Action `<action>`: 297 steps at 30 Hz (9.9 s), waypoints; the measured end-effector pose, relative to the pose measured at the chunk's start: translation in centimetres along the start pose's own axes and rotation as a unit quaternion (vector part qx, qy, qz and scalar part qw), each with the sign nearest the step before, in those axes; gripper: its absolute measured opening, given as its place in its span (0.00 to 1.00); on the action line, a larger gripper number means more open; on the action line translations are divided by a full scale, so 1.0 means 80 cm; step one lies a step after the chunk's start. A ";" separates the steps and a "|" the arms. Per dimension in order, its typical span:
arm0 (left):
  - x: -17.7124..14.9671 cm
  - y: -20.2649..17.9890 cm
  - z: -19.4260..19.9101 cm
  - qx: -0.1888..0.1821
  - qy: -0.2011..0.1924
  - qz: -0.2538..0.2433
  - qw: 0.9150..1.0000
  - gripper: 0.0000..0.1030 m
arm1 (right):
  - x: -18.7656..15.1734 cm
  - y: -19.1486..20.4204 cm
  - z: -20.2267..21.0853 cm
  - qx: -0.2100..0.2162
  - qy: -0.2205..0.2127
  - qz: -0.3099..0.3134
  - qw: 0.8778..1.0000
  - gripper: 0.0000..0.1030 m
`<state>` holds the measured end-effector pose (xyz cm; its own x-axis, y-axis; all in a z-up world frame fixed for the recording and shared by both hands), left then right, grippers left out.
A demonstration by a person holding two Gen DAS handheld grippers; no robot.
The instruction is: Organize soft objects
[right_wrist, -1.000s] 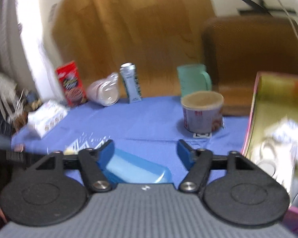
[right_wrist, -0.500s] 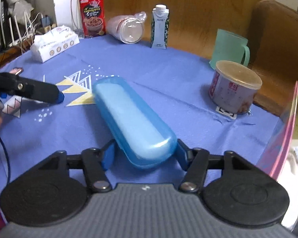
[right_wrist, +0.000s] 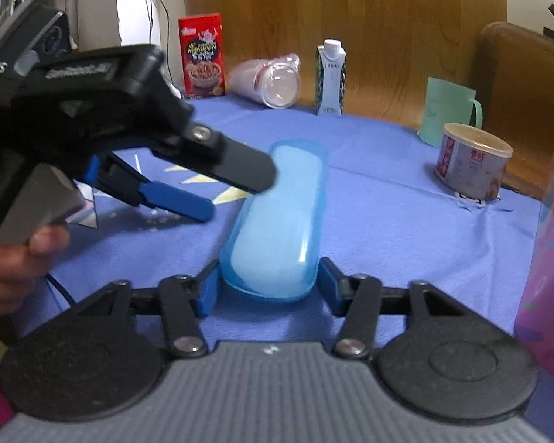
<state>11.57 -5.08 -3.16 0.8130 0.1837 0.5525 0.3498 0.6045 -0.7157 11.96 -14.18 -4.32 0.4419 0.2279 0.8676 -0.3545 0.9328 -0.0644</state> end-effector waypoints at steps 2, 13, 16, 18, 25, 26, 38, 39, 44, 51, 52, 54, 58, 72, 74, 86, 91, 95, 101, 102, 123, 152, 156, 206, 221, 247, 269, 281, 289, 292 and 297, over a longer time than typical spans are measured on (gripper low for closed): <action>-0.003 -0.007 -0.006 -0.004 0.005 -0.002 1.000 0.92 | 0.001 -0.002 0.003 0.016 -0.004 -0.024 1.000 0.55; 0.015 -0.064 -0.019 -0.014 0.004 -0.047 0.999 0.84 | 0.019 -0.021 0.045 0.004 -0.066 -0.063 0.996 0.55; 0.026 -0.094 -0.028 -0.020 0.003 -0.076 0.997 0.85 | 0.028 -0.032 0.060 -0.017 -0.092 -0.061 0.994 0.55; 0.033 -0.116 -0.039 -0.027 0.005 -0.096 0.995 0.85 | 0.034 -0.043 0.070 -0.033 -0.112 -0.061 0.991 0.55; 0.039 -0.202 -0.103 -0.069 0.034 -0.168 0.983 0.85 | 0.040 -0.109 0.122 -0.110 -0.166 -0.088 0.976 0.55; 0.037 -0.215 -0.116 -0.075 0.040 -0.178 0.980 0.85 | 0.038 -0.120 0.129 -0.120 -0.169 -0.094 0.974 0.55; 0.020 -0.250 -0.259 -0.035 0.084 -0.229 0.969 0.89 | -0.014 -0.246 0.135 -0.325 -0.150 -0.102 0.928 0.57; 0.018 -0.249 -0.257 -0.041 0.085 -0.224 0.970 0.89 | -0.021 -0.255 0.135 -0.325 -0.145 -0.118 0.927 0.57; 0.015 -0.242 -0.238 -0.029 0.072 -0.238 0.968 0.90 | -0.036 -0.262 0.149 -0.306 -0.163 -0.157 0.925 0.56; 0.013 -0.240 -0.198 -0.007 0.051 -0.258 0.965 0.93 | -0.036 -0.252 0.166 -0.297 -0.178 -0.178 0.921 0.56; 0.013 -0.239 -0.191 -0.001 0.047 -0.263 0.964 0.95 | -0.037 -0.251 0.167 -0.297 -0.178 -0.181 0.921 0.56; 0.011 -0.235 -0.174 0.016 0.037 -0.272 0.961 0.97 | -0.039 -0.248 0.171 -0.295 -0.178 -0.191 0.919 0.57; 0.009 -0.219 -0.142 0.048 0.021 -0.277 0.959 0.99 | -0.044 -0.245 0.185 -0.289 -0.183 -0.226 0.912 0.65; -0.009 -0.150 -0.081 0.131 0.030 -0.242 0.961 1.00 | -0.037 -0.204 0.202 -0.217 -0.186 -0.343 0.895 0.88; -0.014 -0.142 -0.076 0.136 0.033 -0.236 0.962 1.00 | -0.034 -0.193 0.202 -0.215 -0.184 -0.341 0.896 0.88; -0.025 -0.118 -0.047 0.184 -0.003 -0.253 0.950 1.00 | -0.029 -0.150 0.202 -0.214 -0.182 -0.330 0.901 0.92; -0.026 -0.114 -0.041 0.204 -0.011 -0.267 0.942 1.00 | -0.032 -0.144 0.196 -0.214 -0.174 -0.329 0.903 0.92; -0.030 -0.116 -0.039 0.197 -0.006 -0.271 0.942 1.00 | -0.034 -0.143 0.193 -0.210 -0.169 -0.331 0.904 0.93; -0.030 -0.118 -0.038 0.210 -0.014 -0.287 0.935 1.00 | -0.035 -0.144 0.193 -0.211 -0.170 -0.330 0.904 0.93; -0.030 -0.119 -0.037 0.209 -0.015 -0.286 0.935 1.00 | -0.036 -0.145 0.194 -0.211 -0.171 -0.330 0.904 0.93; -0.019 -0.131 -0.022 0.242 -0.052 -0.309 0.918 1.00 | -0.043 -0.150 0.194 -0.217 -0.173 -0.343 0.897 0.94; -0.028 -0.142 -0.025 0.195 -0.035 -0.309 0.930 1.00 | -0.047 -0.151 0.192 -0.220 -0.170 -0.347 0.896 0.94; -0.029 -0.140 -0.025 0.191 -0.032 -0.302 0.933 1.00 | -0.048 -0.155 0.191 -0.218 -0.169 -0.348 0.896 0.94; -0.029 -0.133 -0.028 0.211 -0.015 -0.290 0.933 1.00 | -0.051 -0.150 0.207 -0.250 -0.176 -0.334 0.892 0.94; -0.050 -0.137 -0.046 0.212 0.033 -0.289 0.933 1.00 | -0.054 -0.150 0.218 -0.254 -0.182 -0.334 0.890 0.94; -0.061 -0.135 -0.061 0.213 0.058 -0.285 0.933 1.00 | -0.059 -0.153 0.219 -0.254 -0.181 -0.342 0.886 0.94; -0.065 -0.133 -0.063 0.214 0.061 -0.283 0.933 1.00 | -0.061 -0.150 0.215 -0.254 -0.179 -0.344 0.886 0.94; -0.065 -0.128 -0.065 0.215 0.067 -0.281 0.933 1.00 | -0.062 -0.149 0.212 -0.254 -0.178 -0.344 0.886 0.94; -0.065 -0.127 -0.066 0.215 0.069 -0.280 0.933 1.00 | -0.063 -0.148 0.211 -0.253 -0.177 -0.344 0.887 0.94; -0.066 -0.124 -0.066 0.216 0.071 -0.280 0.933 1.00 | -0.063 -0.148 0.210 -0.253 -0.176 -0.344 0.887 0.94; -0.067 -0.121 -0.068 0.218 0.075 -0.278 0.933 1.00 | -0.065 -0.148 0.208 -0.252 -0.175 -0.345 0.887 0.94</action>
<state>6.34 -16.18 -1.52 0.6298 -0.3417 0.6976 0.5404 0.8378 -0.0775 0.10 -31.05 0.14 0.0969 -0.4635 0.8808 0.3530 0.8434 0.4050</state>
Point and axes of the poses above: each gripper's, at about its wrist camera, not at the fingertips, and z roughly against the way its jaws point, y to its left, x to its top, the point moved 8 cm from there along -z, roughly the way its jaws point, and after that the axes turned 8 degrees about -x, right-handed, at the moved point
